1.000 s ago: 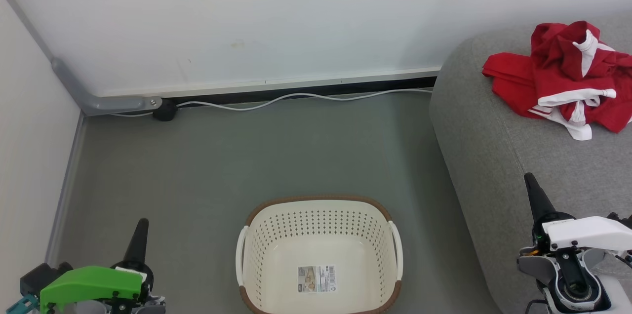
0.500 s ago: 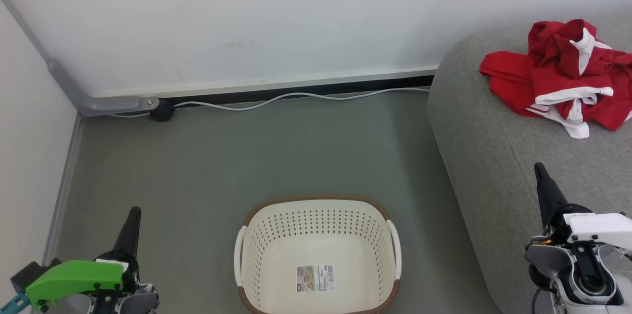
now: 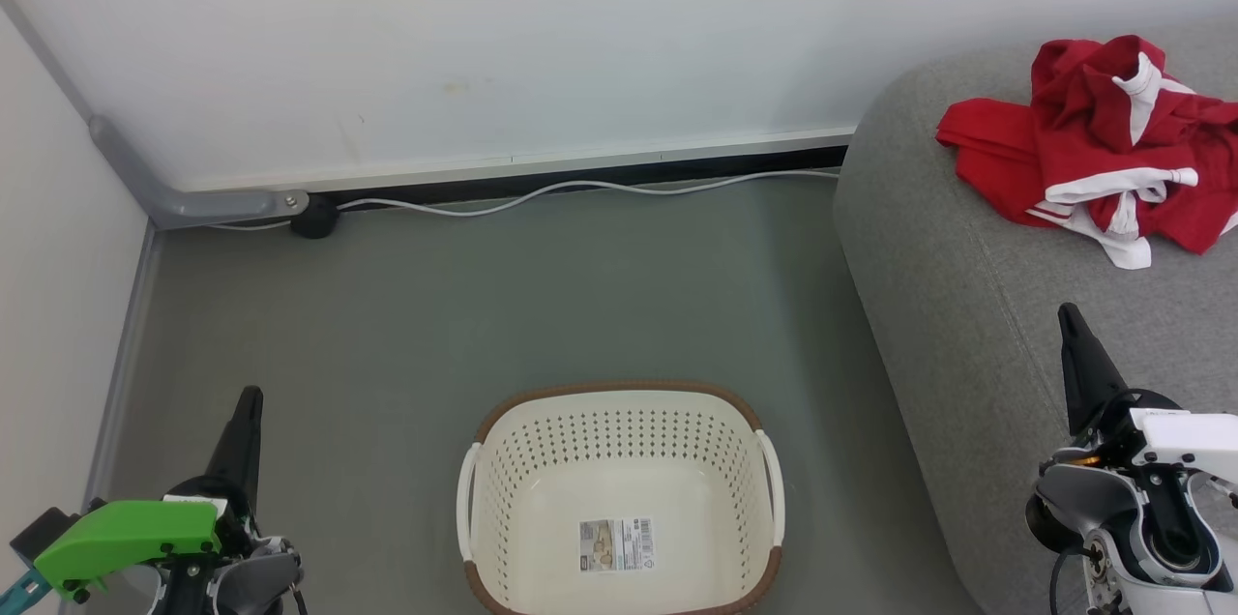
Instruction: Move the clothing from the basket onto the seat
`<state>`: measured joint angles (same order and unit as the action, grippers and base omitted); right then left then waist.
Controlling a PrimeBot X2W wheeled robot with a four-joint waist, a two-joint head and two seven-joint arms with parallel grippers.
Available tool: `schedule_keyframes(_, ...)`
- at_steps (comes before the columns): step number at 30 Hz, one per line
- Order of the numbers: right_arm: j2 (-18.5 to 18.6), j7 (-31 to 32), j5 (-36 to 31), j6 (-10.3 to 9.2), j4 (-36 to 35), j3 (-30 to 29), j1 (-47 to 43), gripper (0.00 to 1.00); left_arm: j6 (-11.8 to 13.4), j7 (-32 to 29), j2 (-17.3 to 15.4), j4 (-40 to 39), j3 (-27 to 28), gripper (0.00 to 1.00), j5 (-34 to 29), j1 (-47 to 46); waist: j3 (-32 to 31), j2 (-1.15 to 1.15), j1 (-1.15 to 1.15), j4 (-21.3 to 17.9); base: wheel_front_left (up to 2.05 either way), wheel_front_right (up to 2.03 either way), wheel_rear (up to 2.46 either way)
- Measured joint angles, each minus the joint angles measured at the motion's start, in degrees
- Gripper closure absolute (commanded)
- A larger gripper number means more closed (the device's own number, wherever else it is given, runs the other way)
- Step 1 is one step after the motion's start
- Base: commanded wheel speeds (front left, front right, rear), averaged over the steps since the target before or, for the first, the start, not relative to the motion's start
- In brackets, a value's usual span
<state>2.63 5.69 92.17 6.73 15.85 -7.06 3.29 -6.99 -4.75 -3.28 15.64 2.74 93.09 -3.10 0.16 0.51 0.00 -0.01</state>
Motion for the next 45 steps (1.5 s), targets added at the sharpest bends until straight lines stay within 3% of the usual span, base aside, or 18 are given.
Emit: schedule_keyframes(45,-0.03,0.01,0.01,0.05,0.0,-0.09,0.03,1.0,-0.02,-0.25,0.12,0.4,0.15,1.0,0.01,-0.18,-0.01,0.0,0.0,0.01,0.0,0.0,0.0)
